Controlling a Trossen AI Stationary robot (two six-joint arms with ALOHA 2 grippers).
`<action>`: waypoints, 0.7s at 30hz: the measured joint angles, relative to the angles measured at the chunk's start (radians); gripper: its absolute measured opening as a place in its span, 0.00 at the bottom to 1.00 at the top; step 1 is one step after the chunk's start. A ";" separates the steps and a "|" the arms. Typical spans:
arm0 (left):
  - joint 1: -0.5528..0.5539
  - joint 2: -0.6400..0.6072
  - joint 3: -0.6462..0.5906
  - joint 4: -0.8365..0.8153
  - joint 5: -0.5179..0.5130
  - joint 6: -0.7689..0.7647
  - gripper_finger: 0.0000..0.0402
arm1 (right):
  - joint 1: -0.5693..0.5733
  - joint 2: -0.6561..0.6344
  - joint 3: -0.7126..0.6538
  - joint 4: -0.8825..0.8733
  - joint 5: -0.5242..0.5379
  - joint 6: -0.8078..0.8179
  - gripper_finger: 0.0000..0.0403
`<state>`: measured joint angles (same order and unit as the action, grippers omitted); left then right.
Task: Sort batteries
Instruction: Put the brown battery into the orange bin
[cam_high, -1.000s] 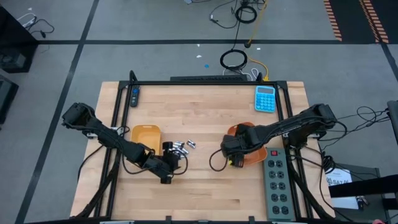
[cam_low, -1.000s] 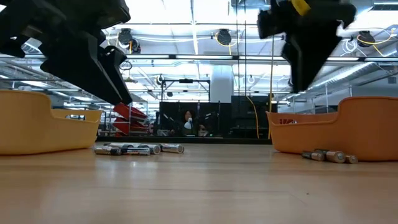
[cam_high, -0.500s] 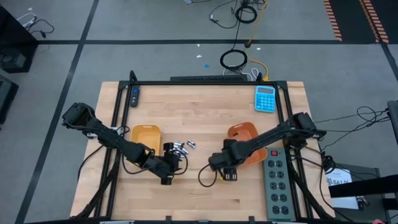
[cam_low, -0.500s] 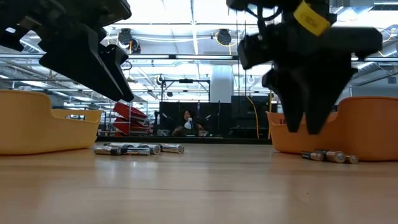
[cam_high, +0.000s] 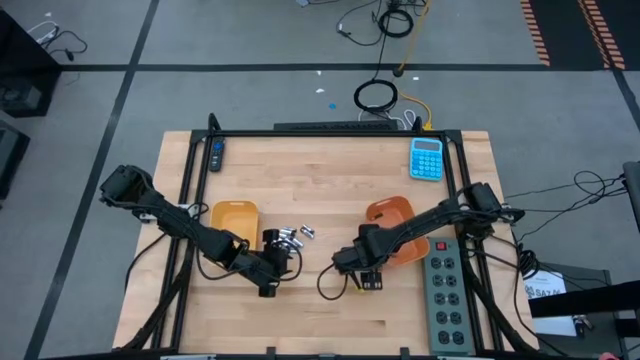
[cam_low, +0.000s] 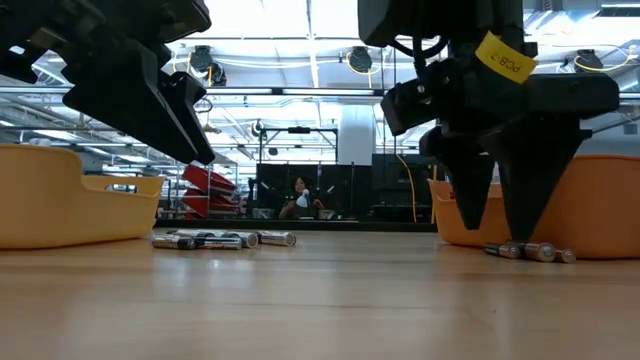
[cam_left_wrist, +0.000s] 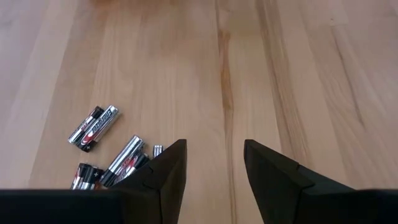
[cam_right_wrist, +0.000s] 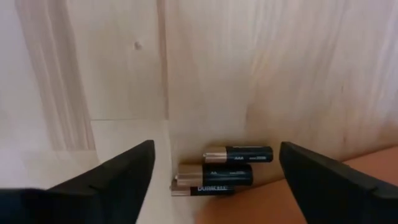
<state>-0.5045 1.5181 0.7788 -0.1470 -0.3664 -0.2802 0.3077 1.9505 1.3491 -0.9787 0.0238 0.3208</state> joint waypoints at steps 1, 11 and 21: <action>0.000 0.000 0.000 0.000 0.000 0.000 0.42 | -0.004 0.002 0.000 0.000 0.000 -0.004 0.87; 0.000 0.000 0.000 -0.009 0.000 0.003 0.42 | -0.059 0.030 -0.002 -0.023 -0.049 -0.064 0.88; 0.000 0.000 0.000 -0.030 0.000 0.002 0.42 | -0.073 0.032 -0.005 -0.044 -0.083 -0.076 0.87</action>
<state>-0.5045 1.5185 0.7788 -0.1768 -0.3662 -0.2786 0.2348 1.9823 1.3440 -1.0225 -0.0587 0.2451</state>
